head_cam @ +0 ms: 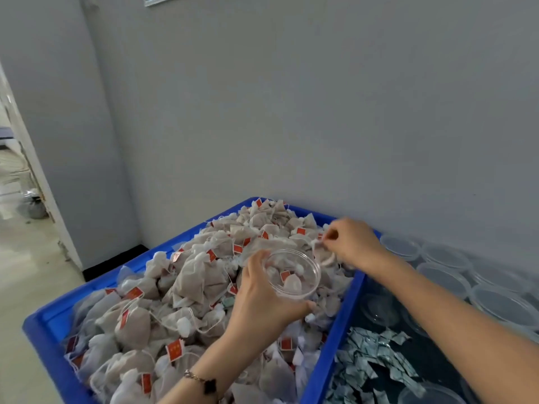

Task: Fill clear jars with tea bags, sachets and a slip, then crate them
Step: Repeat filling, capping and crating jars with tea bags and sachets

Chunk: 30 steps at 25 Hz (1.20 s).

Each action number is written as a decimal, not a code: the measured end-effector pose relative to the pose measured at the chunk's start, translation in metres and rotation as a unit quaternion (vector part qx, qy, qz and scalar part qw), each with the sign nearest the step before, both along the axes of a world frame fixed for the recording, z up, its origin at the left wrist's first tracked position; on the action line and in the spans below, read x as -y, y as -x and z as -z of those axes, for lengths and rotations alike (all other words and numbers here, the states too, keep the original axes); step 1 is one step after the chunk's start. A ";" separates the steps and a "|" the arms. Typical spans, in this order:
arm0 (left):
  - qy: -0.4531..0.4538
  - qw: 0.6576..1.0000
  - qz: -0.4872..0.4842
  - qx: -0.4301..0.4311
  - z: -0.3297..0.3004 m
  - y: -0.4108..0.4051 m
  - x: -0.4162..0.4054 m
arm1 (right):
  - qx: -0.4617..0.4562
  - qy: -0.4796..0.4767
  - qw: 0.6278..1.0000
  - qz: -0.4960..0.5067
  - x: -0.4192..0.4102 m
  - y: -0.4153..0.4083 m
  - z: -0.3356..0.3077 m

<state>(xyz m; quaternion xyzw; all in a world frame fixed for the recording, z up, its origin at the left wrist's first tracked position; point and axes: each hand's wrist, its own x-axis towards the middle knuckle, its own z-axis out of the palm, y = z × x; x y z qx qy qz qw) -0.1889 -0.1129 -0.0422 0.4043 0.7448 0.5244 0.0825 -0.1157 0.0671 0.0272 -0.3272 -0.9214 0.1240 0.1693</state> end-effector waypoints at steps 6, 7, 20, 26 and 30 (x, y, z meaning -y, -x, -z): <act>0.031 0.999 -0.035 0.007 0.006 0.003 0.002 | -0.195 0.233 0.942 -0.139 0.044 -0.025 -0.075; 0.026 0.999 -0.035 0.009 0.005 0.003 0.002 | -0.173 0.253 0.939 -0.158 0.050 -0.025 -0.077; -0.020 0.998 -0.052 -0.005 0.008 0.010 0.013 | 0.059 0.019 0.998 -0.014 0.031 0.028 0.059; 0.019 0.997 -0.078 -0.011 0.012 0.008 0.012 | -0.081 0.222 0.957 -0.169 0.050 -0.006 -0.035; 0.000 0.997 -0.079 0.009 0.010 0.006 0.013 | 0.003 0.063 0.992 -0.108 0.043 0.001 -0.005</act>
